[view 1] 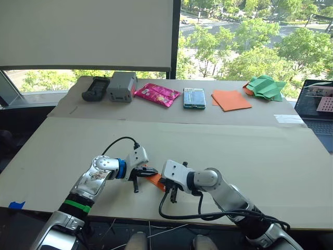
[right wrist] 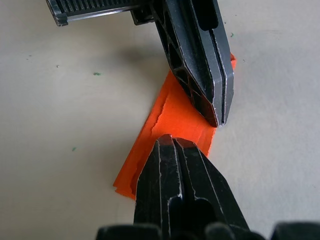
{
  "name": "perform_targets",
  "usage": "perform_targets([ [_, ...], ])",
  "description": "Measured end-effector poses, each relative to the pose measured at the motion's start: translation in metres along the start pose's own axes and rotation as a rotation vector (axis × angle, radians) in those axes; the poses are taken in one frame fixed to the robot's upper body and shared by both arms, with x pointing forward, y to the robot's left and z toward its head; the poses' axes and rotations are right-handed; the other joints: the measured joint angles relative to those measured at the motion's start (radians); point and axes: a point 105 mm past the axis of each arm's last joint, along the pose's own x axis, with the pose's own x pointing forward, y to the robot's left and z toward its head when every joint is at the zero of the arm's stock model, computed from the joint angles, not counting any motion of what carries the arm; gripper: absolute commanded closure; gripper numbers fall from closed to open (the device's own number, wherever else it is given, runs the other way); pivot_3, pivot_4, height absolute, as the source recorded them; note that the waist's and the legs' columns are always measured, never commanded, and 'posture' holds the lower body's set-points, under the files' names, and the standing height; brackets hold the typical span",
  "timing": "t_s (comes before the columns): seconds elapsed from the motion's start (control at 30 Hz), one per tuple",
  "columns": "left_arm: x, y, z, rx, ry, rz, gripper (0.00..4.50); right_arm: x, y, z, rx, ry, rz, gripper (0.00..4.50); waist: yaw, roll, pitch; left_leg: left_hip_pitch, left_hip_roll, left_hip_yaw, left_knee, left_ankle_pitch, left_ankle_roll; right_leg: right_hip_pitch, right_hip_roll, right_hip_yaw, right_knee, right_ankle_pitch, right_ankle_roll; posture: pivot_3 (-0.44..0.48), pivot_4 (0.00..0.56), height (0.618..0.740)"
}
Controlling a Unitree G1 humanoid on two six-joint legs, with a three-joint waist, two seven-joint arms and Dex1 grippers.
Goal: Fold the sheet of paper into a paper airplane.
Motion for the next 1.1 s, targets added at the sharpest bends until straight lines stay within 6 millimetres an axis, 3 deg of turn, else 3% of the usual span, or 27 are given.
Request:
perform_targets([
  [0.5,-0.009,0.007,-0.014,0.006,0.005,0.044,4.50,0.001,0.001,-0.001,0.005,0.016,0.003,4.49,-0.013,0.001,-0.005,0.003,0.000,0.000,0.000,0.000,0.000,0.000,0.000,0.000,0.002,0.000,0.000,0.000,0.150,0.702],
  [0.93,-0.043,0.031,-0.037,-0.043,0.051,0.186,4.50,0.000,0.002,-0.002,0.003,0.022,0.006,4.49,-0.032,0.001,-0.005,0.007,0.001,-0.001,-0.001,-0.001,-0.002,0.000,-0.002,-0.001,0.002,0.000,-0.001,0.000,0.150,0.702],
  [1.1,-0.044,0.032,-0.038,-0.041,0.050,0.190,4.50,0.000,0.002,-0.002,0.001,0.025,0.006,4.49,-0.031,0.001,-0.005,0.007,0.001,-0.001,-0.002,-0.002,-0.002,-0.001,-0.002,-0.001,0.002,0.000,-0.001,0.000,0.150,0.702],
])
